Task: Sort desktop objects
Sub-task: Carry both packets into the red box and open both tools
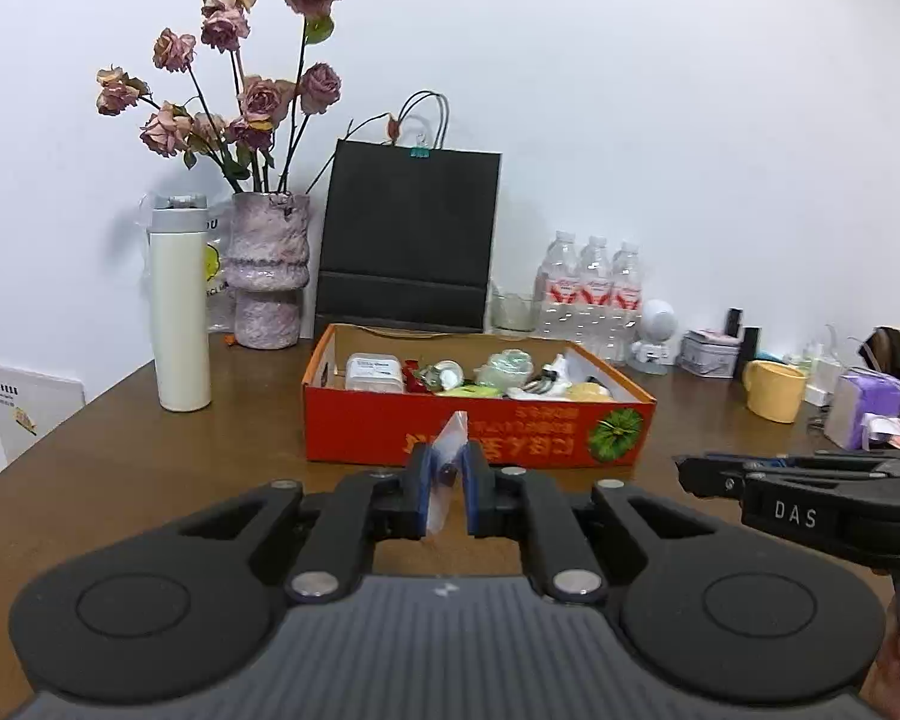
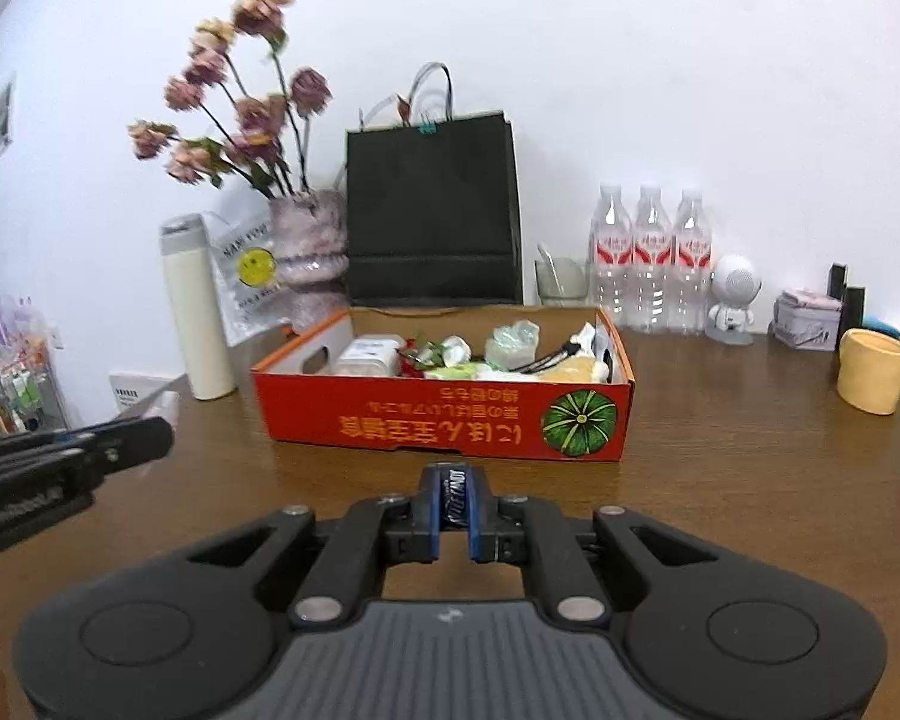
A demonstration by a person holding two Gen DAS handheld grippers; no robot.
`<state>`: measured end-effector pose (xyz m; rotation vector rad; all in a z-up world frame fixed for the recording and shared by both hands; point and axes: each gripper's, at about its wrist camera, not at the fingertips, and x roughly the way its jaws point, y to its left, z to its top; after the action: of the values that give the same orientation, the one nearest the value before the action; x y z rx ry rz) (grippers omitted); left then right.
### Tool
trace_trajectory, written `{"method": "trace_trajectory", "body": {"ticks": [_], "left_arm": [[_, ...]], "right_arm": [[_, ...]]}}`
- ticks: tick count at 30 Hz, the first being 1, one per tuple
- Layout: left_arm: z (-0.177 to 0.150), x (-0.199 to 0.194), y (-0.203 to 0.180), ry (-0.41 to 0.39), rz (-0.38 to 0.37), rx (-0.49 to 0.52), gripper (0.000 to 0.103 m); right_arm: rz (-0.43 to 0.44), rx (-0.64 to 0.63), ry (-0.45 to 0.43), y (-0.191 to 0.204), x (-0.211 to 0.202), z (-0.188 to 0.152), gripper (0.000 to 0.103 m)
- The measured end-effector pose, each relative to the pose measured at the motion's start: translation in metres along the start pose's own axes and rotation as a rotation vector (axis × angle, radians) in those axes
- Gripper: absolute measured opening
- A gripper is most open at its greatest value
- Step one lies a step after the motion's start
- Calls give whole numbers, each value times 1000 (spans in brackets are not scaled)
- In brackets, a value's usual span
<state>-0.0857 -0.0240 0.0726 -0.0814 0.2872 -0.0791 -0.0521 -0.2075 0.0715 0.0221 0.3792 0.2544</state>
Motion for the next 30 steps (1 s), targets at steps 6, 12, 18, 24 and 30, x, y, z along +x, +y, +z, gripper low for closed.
{"method": "trace_trajectory", "body": {"ticks": [6, 12, 18, 24, 30], "left_arm": [[-11, -25, 1, -15, 26, -6, 11], [-4, -18, 2, -42, 21, -11, 12], [25, 22, 6, -53, 32, 24, 12], [90, 97, 14, -127, 44, 26, 12], [152, 178, 19, -128, 68, -2, 12]], "right_arm": [[-4, -12, -75, 4, -30, -8, 8], [-12, 4, -98, -3, -27, -1, 8], [-2, 5, -93, -13, 8, 25, 8], [-12, -3, -162, -29, 76, 91, 8], [-7, 24, -140, -44, 155, 161, 8]]}}
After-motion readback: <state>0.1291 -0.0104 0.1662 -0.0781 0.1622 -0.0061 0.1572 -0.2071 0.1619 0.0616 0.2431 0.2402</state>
